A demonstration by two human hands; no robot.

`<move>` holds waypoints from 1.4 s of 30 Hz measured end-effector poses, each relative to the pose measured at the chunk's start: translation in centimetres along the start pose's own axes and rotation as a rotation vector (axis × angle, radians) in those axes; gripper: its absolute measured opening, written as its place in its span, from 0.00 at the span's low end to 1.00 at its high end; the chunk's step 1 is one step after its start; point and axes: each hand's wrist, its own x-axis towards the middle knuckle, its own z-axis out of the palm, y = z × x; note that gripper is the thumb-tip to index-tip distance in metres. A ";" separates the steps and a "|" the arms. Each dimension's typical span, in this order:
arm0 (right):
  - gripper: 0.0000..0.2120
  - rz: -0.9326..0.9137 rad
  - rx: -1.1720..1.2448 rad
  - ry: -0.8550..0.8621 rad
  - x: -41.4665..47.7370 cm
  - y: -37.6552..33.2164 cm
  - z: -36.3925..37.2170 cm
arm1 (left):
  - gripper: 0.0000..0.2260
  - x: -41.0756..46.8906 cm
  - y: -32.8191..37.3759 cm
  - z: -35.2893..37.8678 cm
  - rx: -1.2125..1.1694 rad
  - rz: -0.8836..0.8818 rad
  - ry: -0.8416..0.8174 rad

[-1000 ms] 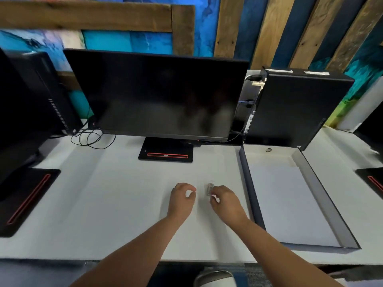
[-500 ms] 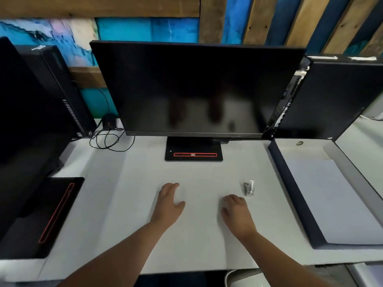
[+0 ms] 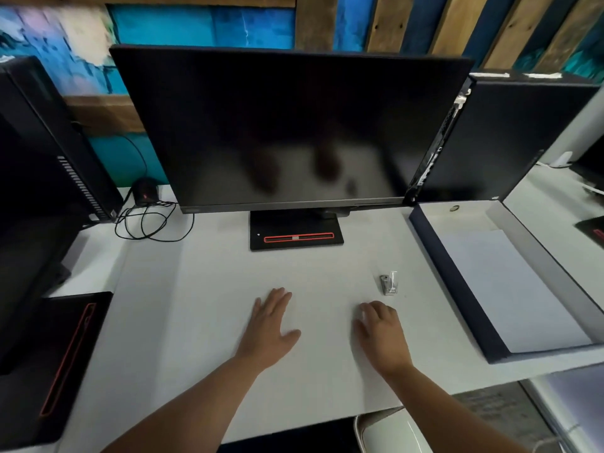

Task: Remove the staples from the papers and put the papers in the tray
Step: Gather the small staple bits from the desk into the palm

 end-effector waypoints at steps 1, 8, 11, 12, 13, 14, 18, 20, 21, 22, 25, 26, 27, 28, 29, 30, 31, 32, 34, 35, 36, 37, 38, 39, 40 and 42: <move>0.12 0.002 -0.020 0.004 -0.3 0.1 0.1 | 0.34 0.0 -0.1 0.1 0.027 0.021 -0.011; 0.31 0.185 -0.125 -0.001 -0.8 1.0 -0.3 | 0.35 -0.1 0.0 0.7 -0.008 0.047 0.003; 0.46 0.297 -0.153 -0.068 -0.5 1.4 -0.3 | 0.34 0.0 -0.2 0.9 -0.040 0.056 0.025; 0.50 0.328 -0.149 -0.095 -0.4 1.5 -0.5 | 0.34 0.1 -0.2 0.9 -0.046 0.056 0.026; 0.52 0.347 -0.135 -0.114 -0.2 1.6 -0.5 | 0.34 0.1 -0.2 0.9 -0.050 0.058 0.027; 0.53 0.356 -0.119 -0.126 -0.1 1.7 -0.6 | 0.34 0.2 -0.3 0.8 -0.051 0.061 0.027; 0.52 0.349 -0.127 -0.159 0.1 2.2 -0.8 | 0.34 0.5 -0.1 0.8 -0.053 0.066 0.016; 0.54 0.329 -0.156 -0.143 0.0 2.3 -0.6 | 0.34 0.4 0.0 0.8 -0.073 0.051 0.011; 0.54 0.317 -0.165 -0.134 0.1 2.3 -0.6 | 0.34 0.4 0.0 0.8 -0.077 0.045 0.013; 0.53 0.307 -0.169 -0.130 0.1 2.3 -0.5 | 0.34 0.4 -0.1 0.7 -0.078 0.040 0.016; 0.49 0.303 -0.150 -0.141 0.2 2.3 -0.8 | 0.32 0.3 -0.1 0.6 -0.086 0.035 0.025; 0.48 0.308 -0.141 -0.153 0.2 2.4 -1.0 | 0.32 0.3 0.0 0.6 -0.088 0.037 0.026; 0.49 0.305 -0.139 -0.155 0.2 2.6 -1.1 | 0.32 0.4 0.0 0.6 -0.086 0.040 0.027; 0.50 0.294 -0.141 -0.149 0.3 2.9 -1.2 | 0.31 0.4 0.0 0.6 -0.078 0.041 0.031; 0.50 0.283 -0.141 -0.143 0.4 3.0 -1.4 | 0.31 0.4 0.0 0.5 -0.067 0.043 0.035; 0.51 0.277 -0.135 -0.139 0.5 3.2 -1.4 | 0.30 0.5 0.0 0.5 -0.057 0.042 0.041; 0.50 0.268 -0.128 -0.134 0.5 3.4 -1.4 | 0.30 0.5 -0.1 0.5 -0.052 0.039 0.048; 0.49 0.253 -0.121 -0.127 0.3 3.4 -1.4 | 0.29 0.5 -0.1 0.5 -0.054 0.033 0.056; 0.44 0.192 -0.098 -0.127 -0.2 3.1 -1.2 | 0.29 0.6 0.2 0.5 -0.066 0.028 0.065; 0.42 0.141 -0.078 -0.135 -0.5 2.7 -1.0 | 0.29 0.7 0.3 0.5 -0.073 0.028 0.064; 0.39 0.083 -0.047 -0.139 -0.7 2.1 -0.8 | 0.28 0.8 0.5 0.5 -0.083 0.030 0.066; 0.36 0.026 -0.007 -0.138 -0.8 1.3 -0.5 | 0.28 0.9 0.7 0.5 -0.095 0.033 0.070; 0.32 -0.018 0.038 -0.140 -0.6 0.5 -0.3 | 0.27 1.0 0.9 0.4 -0.108 0.034 0.078; 0.28 -0.055 0.078 -0.140 -0.3 -0.3 0.0 | 0.26 1.0 1.1 0.3 -0.119 0.032 0.085; 0.24 -0.084 0.106 -0.140 0.1 -0.9 0.2 | 0.25 1.1 1.2 0.3 -0.129 0.030 0.092; 0.19 -0.120 0.125 -0.134 1.0 -2.0 0.8 | 0.24 1.1 1.4 0.2 -0.143 0.028 0.101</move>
